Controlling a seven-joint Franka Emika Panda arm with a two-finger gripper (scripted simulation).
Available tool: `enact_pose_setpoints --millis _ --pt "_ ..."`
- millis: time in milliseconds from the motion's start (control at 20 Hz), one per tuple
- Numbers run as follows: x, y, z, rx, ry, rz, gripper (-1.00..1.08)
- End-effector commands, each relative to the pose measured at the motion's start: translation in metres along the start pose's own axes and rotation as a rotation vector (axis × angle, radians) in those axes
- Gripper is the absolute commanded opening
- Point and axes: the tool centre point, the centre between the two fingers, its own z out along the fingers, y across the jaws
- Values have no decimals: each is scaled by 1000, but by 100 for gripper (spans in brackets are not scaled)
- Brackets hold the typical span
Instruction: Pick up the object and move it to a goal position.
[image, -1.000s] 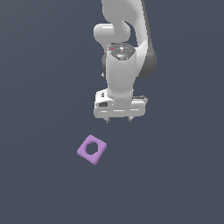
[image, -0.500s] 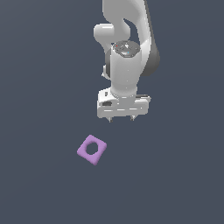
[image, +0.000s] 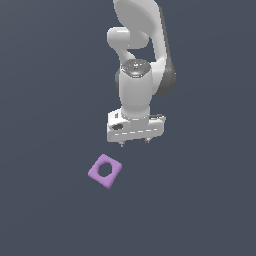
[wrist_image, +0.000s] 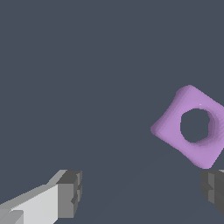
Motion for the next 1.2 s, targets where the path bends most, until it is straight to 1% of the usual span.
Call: enact_pose_setpoints --millis 0,350,650,900,1150 --pt "3 8 12 4 14 -25 108" --pt "10 39 56 13 75 -122 108" --pt "12 64 90 13 127 -192 108" --pt "11 77 108 9 155 -229 108" --pt "10 84 118 6 170 -247 108"
